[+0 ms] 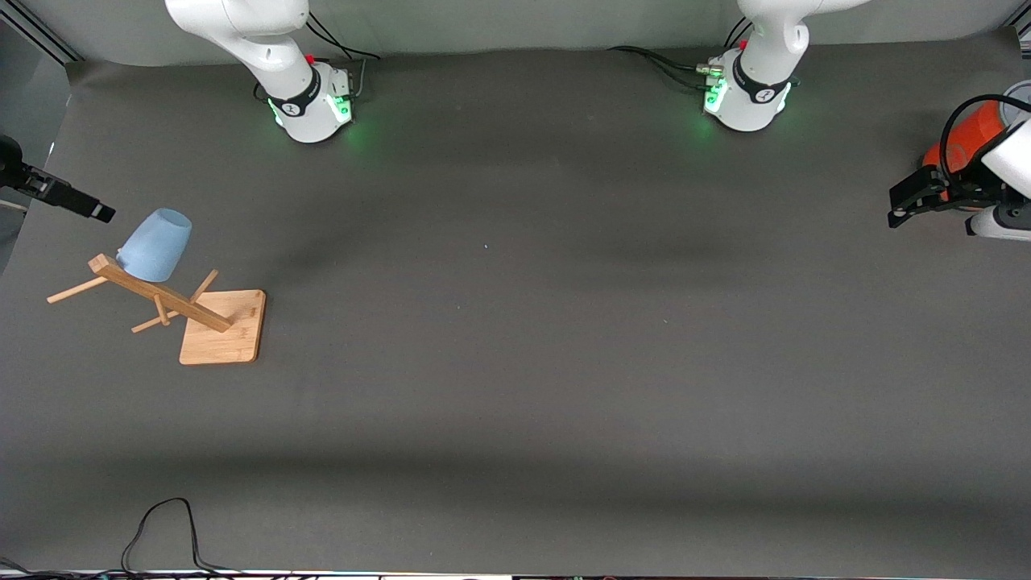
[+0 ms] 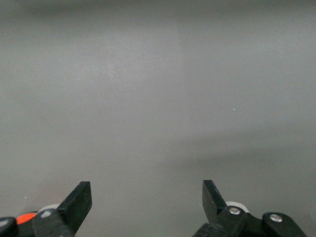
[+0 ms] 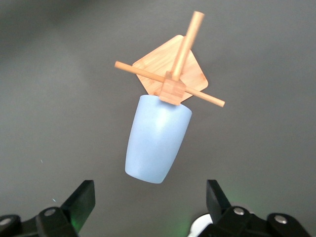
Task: Rotate and upright cup with both arms
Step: 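Move the right gripper toward the light blue cup on the mug tree, then close the right gripper around the blue cup's body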
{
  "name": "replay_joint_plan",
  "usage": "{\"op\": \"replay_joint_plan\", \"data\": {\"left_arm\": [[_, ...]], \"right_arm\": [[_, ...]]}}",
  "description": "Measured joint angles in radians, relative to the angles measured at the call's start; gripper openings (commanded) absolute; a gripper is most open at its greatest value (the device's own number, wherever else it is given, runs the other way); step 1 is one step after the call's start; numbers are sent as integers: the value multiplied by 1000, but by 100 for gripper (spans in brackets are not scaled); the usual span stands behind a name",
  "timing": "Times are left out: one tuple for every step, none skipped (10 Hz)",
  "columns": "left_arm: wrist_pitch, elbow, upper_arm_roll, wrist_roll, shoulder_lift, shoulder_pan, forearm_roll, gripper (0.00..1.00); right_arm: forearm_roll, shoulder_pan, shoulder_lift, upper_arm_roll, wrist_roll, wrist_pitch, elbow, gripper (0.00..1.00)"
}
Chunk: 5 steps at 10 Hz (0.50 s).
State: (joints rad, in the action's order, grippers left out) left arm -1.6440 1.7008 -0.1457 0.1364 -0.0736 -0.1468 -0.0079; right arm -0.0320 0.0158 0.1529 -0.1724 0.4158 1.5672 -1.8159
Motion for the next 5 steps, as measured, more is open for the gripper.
{"op": "replay_joint_plan", "data": {"left_arm": [[0,0,1,0,0,0,0,100],[0,0,1,0,0,0,0,100],[1,0,1,0,1,0,0,100],[1,0,1,0,1,0,0,100],[1,0,1,0,1,0,0,100]], "right_arm": [[0,0,-1,0,102,0,-1,100],[0,-1,-5,0,165,2,-3,100],[0,-1,-10,0,190,11,-6,100],[0,-1,-15,0,201,44,-26,100],[0,-1,-16,0,204,87,-67,100]]}}
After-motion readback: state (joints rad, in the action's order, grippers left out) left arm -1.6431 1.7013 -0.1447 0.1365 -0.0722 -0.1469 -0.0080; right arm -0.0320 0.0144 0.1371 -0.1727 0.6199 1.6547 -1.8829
